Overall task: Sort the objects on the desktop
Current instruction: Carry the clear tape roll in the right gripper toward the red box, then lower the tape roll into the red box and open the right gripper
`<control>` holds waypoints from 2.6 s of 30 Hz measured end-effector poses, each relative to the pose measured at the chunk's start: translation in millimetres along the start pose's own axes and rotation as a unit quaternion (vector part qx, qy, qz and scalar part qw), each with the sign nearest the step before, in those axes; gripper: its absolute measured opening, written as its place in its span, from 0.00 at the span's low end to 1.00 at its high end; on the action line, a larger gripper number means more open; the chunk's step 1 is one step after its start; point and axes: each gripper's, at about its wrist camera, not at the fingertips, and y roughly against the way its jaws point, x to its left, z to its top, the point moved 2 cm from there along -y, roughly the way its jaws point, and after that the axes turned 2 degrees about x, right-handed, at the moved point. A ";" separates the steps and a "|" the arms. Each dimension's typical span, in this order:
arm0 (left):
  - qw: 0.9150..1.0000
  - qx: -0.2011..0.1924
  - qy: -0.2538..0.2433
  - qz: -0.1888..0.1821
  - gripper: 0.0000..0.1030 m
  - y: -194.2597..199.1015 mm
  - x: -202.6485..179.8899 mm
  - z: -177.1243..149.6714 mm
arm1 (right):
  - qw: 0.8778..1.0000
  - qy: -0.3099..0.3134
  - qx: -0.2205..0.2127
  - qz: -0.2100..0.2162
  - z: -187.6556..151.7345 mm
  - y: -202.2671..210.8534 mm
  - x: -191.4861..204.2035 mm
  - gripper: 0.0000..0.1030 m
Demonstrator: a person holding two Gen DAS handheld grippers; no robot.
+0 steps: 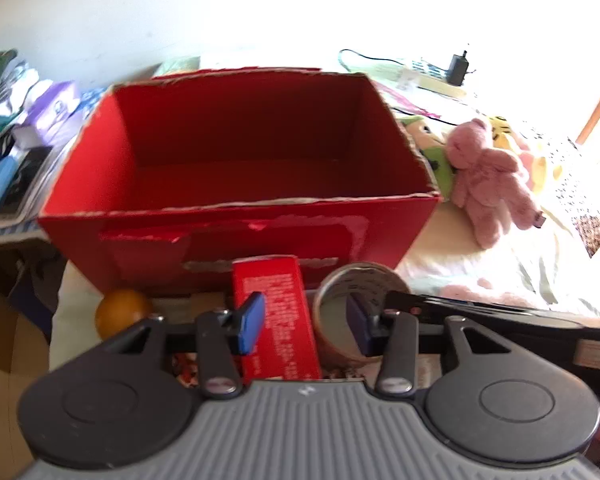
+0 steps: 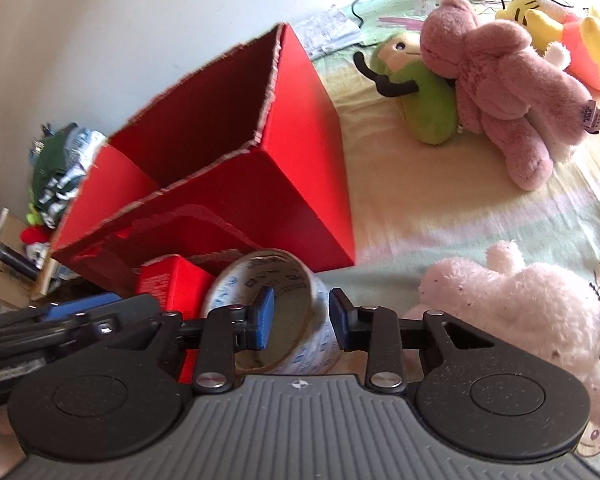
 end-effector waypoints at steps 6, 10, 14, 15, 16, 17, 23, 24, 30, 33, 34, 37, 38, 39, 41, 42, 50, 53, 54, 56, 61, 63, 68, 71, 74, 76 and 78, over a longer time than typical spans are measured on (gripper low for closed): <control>0.999 -0.011 -0.016 -0.029 0.45 -6.3 -13.3 2.7 | 1.000 -0.018 0.005 -0.004 2.5 -3.9 -15.3 0.15; 0.998 -0.009 -0.034 -0.047 0.45 -12.6 -26.3 7.4 | 1.000 -0.010 -0.004 -0.020 5.1 6.9 -24.4 0.14; 0.996 0.015 -0.063 -0.064 0.44 -28.1 -46.2 8.9 | 0.999 -0.019 -0.015 -0.023 3.1 19.8 -34.5 0.14; 0.995 0.020 -0.068 -0.067 0.41 -32.0 -50.4 9.2 | 0.999 -0.018 -0.018 -0.026 3.6 23.3 -36.0 0.14; 0.995 0.023 -0.071 -0.070 0.41 -36.0 -53.9 10.2 | 0.999 -0.018 -0.021 -0.029 4.4 26.4 -37.0 0.13; 0.994 0.027 -0.072 -0.075 0.41 -39.9 -55.9 11.8 | 0.999 -0.020 -0.025 -0.029 5.5 29.4 -39.6 0.13; 0.990 0.048 -0.055 -0.118 0.32 -50.7 -57.9 19.4 | 0.999 -0.026 -0.034 -0.031 10.0 41.7 -43.1 0.11; 0.990 0.046 -0.053 -0.126 0.30 -49.3 -57.3 21.4 | 0.998 -0.025 -0.040 -0.036 11.0 45.7 -44.3 0.11; 0.984 0.007 -0.054 -0.167 0.24 -23.1 -55.2 37.7 | 0.996 -0.020 -0.084 -0.036 23.6 77.8 -40.0 0.11; 0.982 -0.017 -0.061 -0.179 0.23 -6.2 -53.8 51.8 | 0.991 0.012 -0.124 -0.039 37.4 99.6 -24.8 0.13; 0.981 -0.025 -0.063 -0.183 0.23 -3.4 -55.1 62.8 | 0.990 0.019 -0.138 -0.037 44.2 105.0 -19.8 0.14; 0.978 -0.062 -0.061 -0.187 0.23 15.6 -47.1 83.6 | 0.984 0.042 -0.173 -0.022 70.5 112.4 -5.6 0.14; 0.979 -0.079 -0.064 -0.179 0.23 19.8 -46.3 90.2 | 0.983 0.048 -0.178 -0.014 79.8 112.1 0.1 0.14; 0.979 -0.095 -0.065 -0.167 0.23 24.9 -41.7 97.3 | 0.982 0.051 -0.180 -0.004 88.4 109.6 5.2 0.14; 0.980 -0.115 -0.062 -0.148 0.23 31.4 -29.3 110.1 | 0.982 0.059 -0.178 0.014 103.1 99.9 17.1 0.14; 0.981 -0.118 -0.057 -0.140 0.23 33.1 -20.4 116.0 | 0.983 0.062 -0.171 0.021 109.3 91.1 24.1 0.13; 0.996 -0.072 -0.001 -0.048 0.23 -21.8 61.3 136.3 | 0.995 0.068 -0.048 0.057 126.3 -13.1 80.4 0.12; 0.999 -0.044 0.015 -0.013 0.23 -51.1 82.0 136.2 | 0.995 0.079 -0.003 0.053 126.7 -47.9 102.6 0.11; 0.999 -0.035 0.019 -0.003 0.23 -59.1 88.8 136.9 | 0.995 0.082 0.011 0.048 127.9 -58.6 106.7 0.11; 0.999 -0.022 0.031 0.013 0.24 -71.6 101.3 136.9 | 0.995 0.090 0.039 0.035 129.4 -78.4 114.7 0.11; 0.997 -0.013 0.059 0.043 0.32 -81.3 129.8 132.8 | 0.988 0.117 0.097 -0.008 133.5 -122.4 122.5 0.11; 0.997 -0.014 0.069 0.038 0.32 -76.5 136.4 128.0 | 0.986 0.123 0.115 -0.008 135.3 -134.1 125.0 0.11; 0.997 -0.015 0.076 0.006 0.32 -65.6 137.2 117.4 | 0.982 0.128 0.139 0.010 133.1 -158.6 131.3 0.13; 0.997 -0.007 0.074 -0.015 0.32 -67.5 132.4 113.1 | 0.977 0.088 0.174 0.089 135.0 -166.1 124.3 0.17; 0.997 0.004 0.071 -0.032 0.32 -74.9 123.3 111.0 | 0.981 0.077 0.140 0.113 141.7 -153.5 119.6 0.26; 0.997 0.013 0.072 -0.035 0.32 -82.8 114.8 112.2 | 0.984 0.072 0.110 0.117 144.4 -143.6 117.2 0.26; 0.996 0.022 0.072 -0.052 0.32 -89.7 105.8 113.6 | 0.988 0.063 0.085 0.110 146.3 -137.2 113.2 0.26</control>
